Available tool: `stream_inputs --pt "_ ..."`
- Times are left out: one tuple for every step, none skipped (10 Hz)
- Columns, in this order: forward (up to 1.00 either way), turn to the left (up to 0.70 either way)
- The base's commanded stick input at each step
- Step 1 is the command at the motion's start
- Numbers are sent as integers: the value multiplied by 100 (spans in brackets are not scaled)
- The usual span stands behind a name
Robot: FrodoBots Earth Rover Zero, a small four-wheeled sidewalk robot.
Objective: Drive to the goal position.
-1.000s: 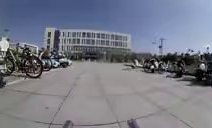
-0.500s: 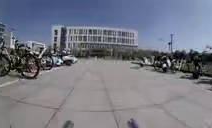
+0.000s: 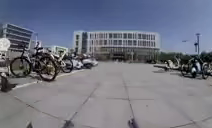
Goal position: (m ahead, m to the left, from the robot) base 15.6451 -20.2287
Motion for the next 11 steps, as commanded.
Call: stream_inputs --pt "95 0" --pt "45 0" --pt "0 0" --pt "0 0" --pt "0 0" --pt "0 0" --pt "0 0" --pt "82 0" --pt "100 -13" --pt "100 -34" --pt "100 -40"
